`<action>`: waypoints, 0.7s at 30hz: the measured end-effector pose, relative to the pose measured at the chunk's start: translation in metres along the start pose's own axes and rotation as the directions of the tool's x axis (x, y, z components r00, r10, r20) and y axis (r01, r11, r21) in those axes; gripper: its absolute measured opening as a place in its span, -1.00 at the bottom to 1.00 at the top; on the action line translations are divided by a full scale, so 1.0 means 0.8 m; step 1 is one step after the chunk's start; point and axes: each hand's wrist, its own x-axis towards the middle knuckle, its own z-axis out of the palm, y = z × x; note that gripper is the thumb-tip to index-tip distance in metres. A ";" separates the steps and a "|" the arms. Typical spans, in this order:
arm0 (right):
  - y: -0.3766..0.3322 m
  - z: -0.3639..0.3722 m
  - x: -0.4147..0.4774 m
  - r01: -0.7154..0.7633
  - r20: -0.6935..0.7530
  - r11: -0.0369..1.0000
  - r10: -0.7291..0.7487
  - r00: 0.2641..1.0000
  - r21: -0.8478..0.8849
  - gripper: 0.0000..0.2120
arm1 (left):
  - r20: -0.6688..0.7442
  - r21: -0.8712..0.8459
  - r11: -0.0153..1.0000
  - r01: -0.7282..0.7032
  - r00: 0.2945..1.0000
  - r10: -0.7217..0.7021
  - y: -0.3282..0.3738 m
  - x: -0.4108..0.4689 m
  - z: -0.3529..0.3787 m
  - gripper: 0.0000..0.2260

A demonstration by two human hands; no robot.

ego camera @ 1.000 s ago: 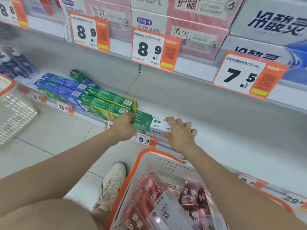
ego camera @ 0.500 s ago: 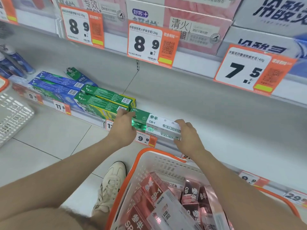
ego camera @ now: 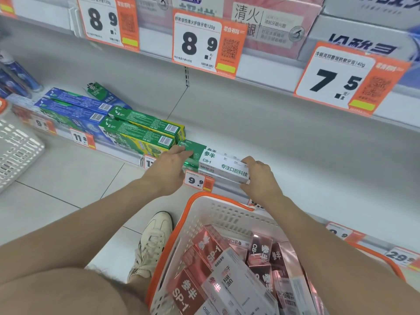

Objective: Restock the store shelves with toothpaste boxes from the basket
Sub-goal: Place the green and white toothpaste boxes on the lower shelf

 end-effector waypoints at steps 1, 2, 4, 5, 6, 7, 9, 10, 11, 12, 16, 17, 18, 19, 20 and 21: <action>-0.001 0.001 0.000 -0.006 -0.009 1.000 0.006 1.000 0.002 -0.42 | -0.004 -0.001 1.000 -0.004 1.000 0.004 0.000 -0.001 0.000 -0.42; -0.001 0.002 0.000 -0.013 -0.018 1.000 0.013 1.000 0.003 -0.42 | -0.008 -0.001 1.000 -0.006 1.000 0.006 -0.001 -0.002 0.000 -0.42; -0.003 0.003 0.000 -0.028 -0.033 1.000 0.028 0.999 0.008 -0.41 | -0.018 -0.001 1.000 -0.008 1.000 0.008 -0.002 -0.003 0.000 -0.42; -0.004 0.004 -0.001 -0.036 -0.039 0.999 0.037 0.999 0.015 -0.41 | -0.022 -0.003 1.000 -0.008 1.000 0.008 -0.003 -0.004 0.000 -0.43; -0.004 0.004 -0.001 -0.043 -0.045 0.999 0.044 0.998 0.023 -0.41 | -0.027 -0.009 1.000 -0.008 1.000 0.008 -0.002 -0.004 0.000 -0.43; -0.004 0.004 -0.002 -0.048 -0.050 0.998 0.050 0.997 0.032 -0.41 | -0.032 -0.017 1.000 -0.009 0.999 0.009 -0.002 -0.005 -0.001 -0.43; -0.003 0.004 -0.004 -0.043 -0.062 0.998 0.046 0.997 0.046 -0.42 | -0.036 -0.031 0.999 -0.011 0.999 0.010 -0.001 -0.005 -0.002 -0.44; -0.002 0.005 -0.005 -0.037 -0.067 0.998 0.041 0.997 0.054 -0.42 | -0.034 -0.036 0.999 -0.013 0.999 0.011 -0.001 -0.005 -0.003 -0.45; -0.001 0.005 -0.006 -0.031 -0.072 0.998 0.036 0.997 0.063 -0.41 | -0.031 -0.040 0.999 -0.013 0.999 0.012 -0.001 -0.005 -0.003 -0.45; -0.001 0.005 -0.006 -0.027 -0.076 0.997 0.032 0.997 0.069 -0.41 | -0.027 -0.042 0.999 -0.014 1.000 0.013 -0.002 -0.005 -0.002 -0.45; -0.001 0.004 -0.006 -0.016 -0.079 0.997 0.022 0.997 0.079 -0.41 | -0.015 -0.051 0.999 -0.002 1.000 0.001 -0.005 -0.006 0.000 -0.42; -0.001 0.003 -0.007 -0.018 -0.077 0.997 0.024 0.997 0.081 -0.41 | -0.012 -0.051 0.999 0.002 1.000 -0.003 -0.005 -0.006 0.000 -0.42; 0.000 0.003 -0.006 -0.019 -0.074 0.997 0.025 0.997 0.080 -0.40 | -0.009 -0.050 0.999 0.006 1.000 -0.006 -0.005 -0.007 0.001 -0.41; 0.000 0.003 -0.006 -0.016 -0.070 0.997 0.021 0.997 0.076 -0.38 | -0.007 -0.046 0.999 0.008 1.000 -0.009 -0.005 -0.006 0.001 -0.41; 0.001 0.001 -0.006 -0.009 -0.061 0.997 0.014 0.998 0.073 -0.36 | -0.008 -0.034 0.999 0.011 1.000 -0.012 -0.005 -0.007 0.001 -0.41; 0.002 -0.002 -0.007 -0.001 -0.039 0.997 0.005 0.999 0.081 -0.30 | -0.013 -0.013 1.000 0.014 1.000 -0.014 -0.005 -0.008 0.000 -0.41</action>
